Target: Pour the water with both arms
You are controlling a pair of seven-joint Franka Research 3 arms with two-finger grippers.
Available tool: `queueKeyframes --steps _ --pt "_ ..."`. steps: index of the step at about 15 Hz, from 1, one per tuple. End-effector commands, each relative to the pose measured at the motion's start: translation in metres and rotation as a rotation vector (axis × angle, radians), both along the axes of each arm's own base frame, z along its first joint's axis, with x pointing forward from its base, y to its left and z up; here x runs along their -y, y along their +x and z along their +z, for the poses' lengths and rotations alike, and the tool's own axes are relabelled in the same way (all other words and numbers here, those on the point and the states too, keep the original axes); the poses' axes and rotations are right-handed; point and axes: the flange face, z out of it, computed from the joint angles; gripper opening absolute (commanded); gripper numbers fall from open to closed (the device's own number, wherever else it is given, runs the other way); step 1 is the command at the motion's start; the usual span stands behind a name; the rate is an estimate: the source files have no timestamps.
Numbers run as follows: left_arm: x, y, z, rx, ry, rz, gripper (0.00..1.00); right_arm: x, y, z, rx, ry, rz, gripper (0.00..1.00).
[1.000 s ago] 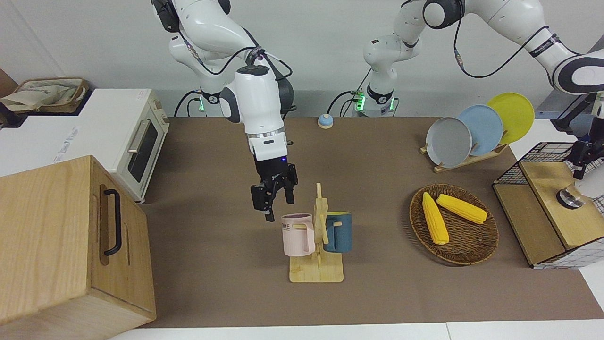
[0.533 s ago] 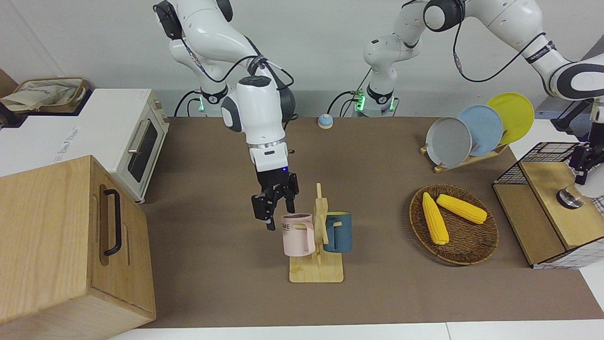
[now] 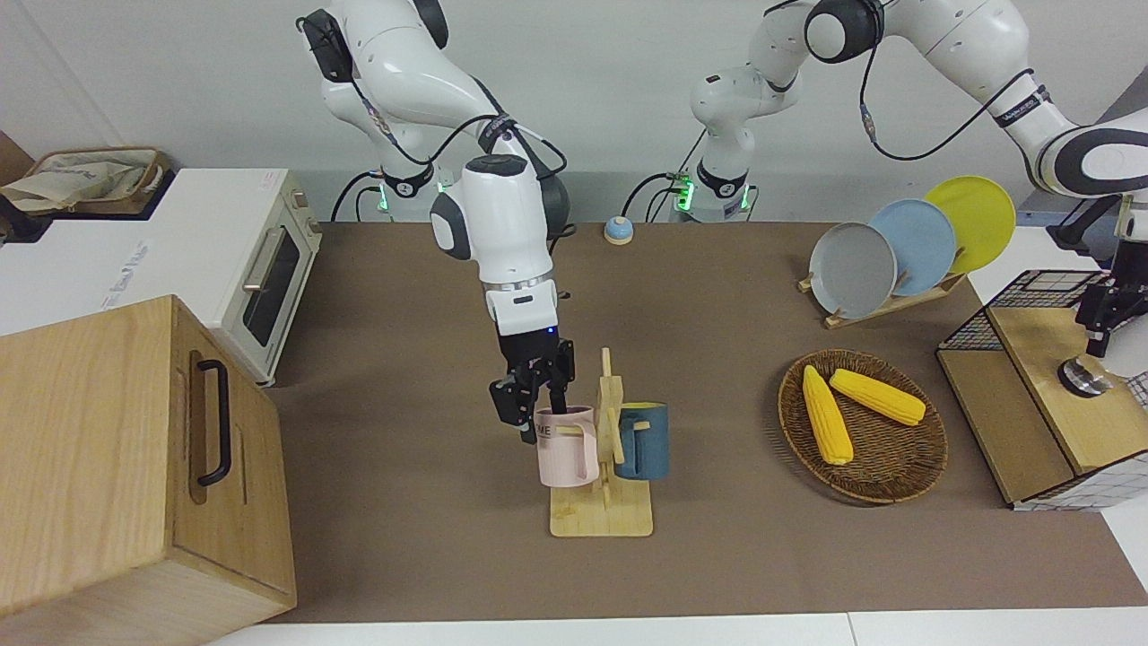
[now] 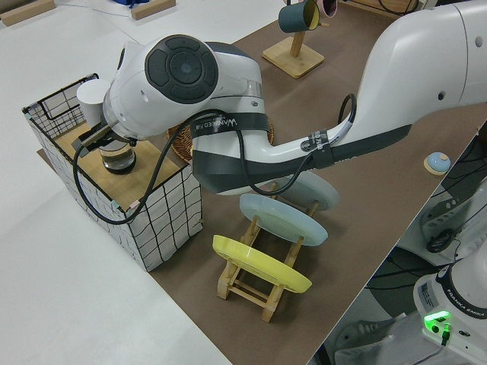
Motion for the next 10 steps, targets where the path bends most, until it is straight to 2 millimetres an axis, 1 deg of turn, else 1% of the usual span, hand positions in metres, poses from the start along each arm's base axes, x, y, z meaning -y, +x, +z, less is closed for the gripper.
queueKeyframes --steps 1,2,7,8,9,10 --pt "0.0027 0.0008 -0.0061 0.015 0.003 0.0 1.0 -0.0022 0.0044 0.0 0.006 0.005 -0.019 0.538" --pt "0.0027 0.0006 -0.0051 0.018 0.004 0.0 1.0 -0.0022 0.0044 0.0 0.006 0.005 -0.019 0.494" --pt "0.0024 0.0005 -0.0048 0.019 0.006 0.002 0.99 -0.0022 0.0044 0.0 0.003 0.016 -0.035 0.452" --pt "0.0025 0.0008 -0.0059 0.016 0.002 0.004 0.96 -0.0021 0.0044 -0.0002 0.001 0.017 -0.038 0.452" --pt "0.0025 0.0008 -0.006 0.017 -0.001 0.007 0.88 -0.0021 0.0044 -0.0002 0.001 0.018 -0.039 0.452" --pt "0.0025 0.0008 -0.006 0.017 -0.002 0.008 0.76 -0.0021 0.0044 -0.0002 0.001 0.021 -0.043 0.452"
